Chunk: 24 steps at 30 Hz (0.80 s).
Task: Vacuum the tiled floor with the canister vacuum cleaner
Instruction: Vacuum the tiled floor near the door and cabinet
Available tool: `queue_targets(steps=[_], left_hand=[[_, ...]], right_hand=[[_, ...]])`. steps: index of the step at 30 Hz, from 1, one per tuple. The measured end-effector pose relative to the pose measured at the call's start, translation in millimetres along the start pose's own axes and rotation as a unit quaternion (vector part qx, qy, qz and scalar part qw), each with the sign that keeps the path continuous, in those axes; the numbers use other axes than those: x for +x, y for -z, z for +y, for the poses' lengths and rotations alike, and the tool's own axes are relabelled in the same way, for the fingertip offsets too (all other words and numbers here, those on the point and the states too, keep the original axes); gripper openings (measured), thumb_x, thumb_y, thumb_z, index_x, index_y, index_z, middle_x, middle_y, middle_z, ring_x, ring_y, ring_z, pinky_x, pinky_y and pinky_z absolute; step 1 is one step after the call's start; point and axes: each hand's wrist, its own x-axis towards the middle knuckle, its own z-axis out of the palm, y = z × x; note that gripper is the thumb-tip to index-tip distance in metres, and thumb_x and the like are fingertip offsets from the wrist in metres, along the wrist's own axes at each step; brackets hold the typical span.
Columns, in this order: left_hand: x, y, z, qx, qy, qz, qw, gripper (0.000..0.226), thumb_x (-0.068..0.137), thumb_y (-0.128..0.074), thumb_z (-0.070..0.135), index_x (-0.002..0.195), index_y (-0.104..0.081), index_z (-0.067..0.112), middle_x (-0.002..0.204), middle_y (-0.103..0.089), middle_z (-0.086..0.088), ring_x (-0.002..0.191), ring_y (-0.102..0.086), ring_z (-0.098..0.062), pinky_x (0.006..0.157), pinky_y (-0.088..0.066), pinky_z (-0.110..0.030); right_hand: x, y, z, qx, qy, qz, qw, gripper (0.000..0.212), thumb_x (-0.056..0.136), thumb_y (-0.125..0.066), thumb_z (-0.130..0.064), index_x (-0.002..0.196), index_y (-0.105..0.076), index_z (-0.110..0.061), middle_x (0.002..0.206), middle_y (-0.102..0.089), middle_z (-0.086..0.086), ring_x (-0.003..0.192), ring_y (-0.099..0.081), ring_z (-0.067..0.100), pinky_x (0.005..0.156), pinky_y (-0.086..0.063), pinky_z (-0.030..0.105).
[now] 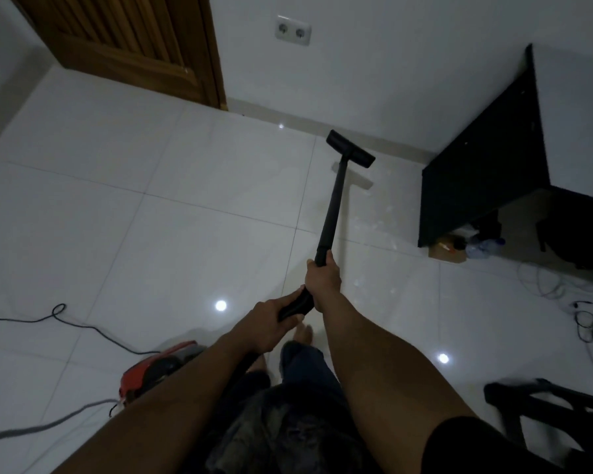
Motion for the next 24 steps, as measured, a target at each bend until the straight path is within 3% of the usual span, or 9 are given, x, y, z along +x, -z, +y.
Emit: queue_targets(steps=[4,8,11,14,16,18,20,21,24], left_hand=[[-50.6,-35.5,-11.1,-0.014,0.007,0.000,1.000,0.054,0.100,-0.054,0.036,0.144,-0.025,0.049,0.090,-0.068,0.005,0.052,-0.056,0.006,0.052,-0.046,-0.012],[-96.9,-80.1,-34.4,0.005,0.003,0.009,1.000,0.054,0.098,-0.056,0.038,0.145,-0.030,0.050,0.096,-0.070,0.008,0.070,-0.063,0.000,0.071,-0.055,-0.021],[-134.6,-122.4,-50.2,-0.017,-0.010,0.010,1.000,0.054,0.097,-0.057,0.039,0.145,-0.035,0.048,0.097,-0.072,0.001,0.076,-0.066,-0.009,0.078,-0.055,-0.029],[-180.1,-173.6,-73.3,0.025,-0.007,-0.009,1.000,0.051,0.094,-0.051,0.054,0.142,-0.034,0.057,0.120,-0.061,-0.018,0.114,-0.058,-0.035,0.101,-0.048,-0.048],[-212.8,-205.3,-83.2,0.067,-0.006,-0.035,0.997,0.050,0.095,-0.048,0.056,0.143,-0.034,0.053,0.123,-0.061,-0.009,0.124,-0.051,-0.036,0.110,-0.037,-0.056],[-242.8,-226.2,-83.2,0.049,-0.008,-0.038,0.998,0.051,0.098,-0.051,0.048,0.145,-0.033,0.051,0.114,-0.068,0.003,0.107,-0.064,-0.016,0.103,-0.047,-0.042],[-270.8,-241.6,-86.0,0.022,-0.003,-0.047,0.999,0.052,0.098,-0.054,0.041,0.147,-0.035,0.046,0.104,-0.071,0.006,0.080,-0.064,0.003,0.082,-0.054,-0.022],[-286.3,-249.0,-91.1,0.020,-0.002,-0.051,0.999,0.053,0.099,-0.055,0.039,0.148,-0.037,0.044,0.098,-0.071,0.007,0.071,-0.061,0.006,0.073,-0.052,-0.016],[-330.8,-265.5,-112.0,0.001,0.018,-0.063,0.998,0.049,0.099,-0.057,0.033,0.142,-0.039,0.048,0.089,-0.070,0.002,0.061,-0.058,0.000,0.056,-0.051,-0.018]], right_hand=[[-46.0,13.1,41.2,0.006,-0.004,0.000,1.000,0.063,0.100,-0.054,-0.028,0.156,-0.026,-0.034,0.114,-0.060,0.001,0.079,-0.059,0.015,0.071,-0.055,0.033],[-86.9,25.8,96.9,-0.007,0.003,0.002,1.000,0.065,0.100,-0.054,-0.030,0.157,-0.025,-0.033,0.125,-0.062,0.005,0.096,-0.064,0.023,0.082,-0.057,0.037],[-121.9,41.4,142.9,-0.013,0.007,-0.006,1.000,0.065,0.100,-0.053,-0.030,0.157,-0.023,-0.032,0.128,-0.061,0.006,0.099,-0.064,0.024,0.080,-0.056,0.034],[-164.9,63.3,196.5,-0.029,0.007,-0.015,0.999,0.065,0.101,-0.053,-0.031,0.157,-0.022,-0.033,0.130,-0.060,0.006,0.099,-0.063,0.023,0.074,-0.052,0.030],[-190.5,77.1,238.8,-0.034,0.003,-0.011,0.999,0.065,0.100,-0.053,-0.032,0.157,-0.023,-0.033,0.131,-0.060,0.006,0.101,-0.063,0.024,0.077,-0.054,0.032],[-211.8,85.4,271.4,-0.039,-0.011,-0.008,0.999,0.065,0.100,-0.054,-0.033,0.157,-0.023,-0.033,0.132,-0.060,0.006,0.103,-0.063,0.025,0.085,-0.056,0.036],[-233.5,88.3,299.5,-0.036,-0.022,-0.009,0.999,0.065,0.100,-0.054,-0.032,0.158,-0.024,-0.031,0.131,-0.060,0.006,0.100,-0.062,0.023,0.083,-0.056,0.036],[-245.8,87.7,314.3,-0.035,-0.026,-0.009,0.999,0.065,0.100,-0.053,-0.031,0.158,-0.024,-0.031,0.130,-0.060,0.006,0.097,-0.061,0.021,0.079,-0.054,0.033],[-280.8,81.6,357.3,-0.041,-0.035,-0.002,0.999,0.064,0.101,-0.051,-0.029,0.158,-0.023,-0.028,0.131,-0.059,0.007,0.096,-0.059,0.020,0.075,-0.050,0.030]])
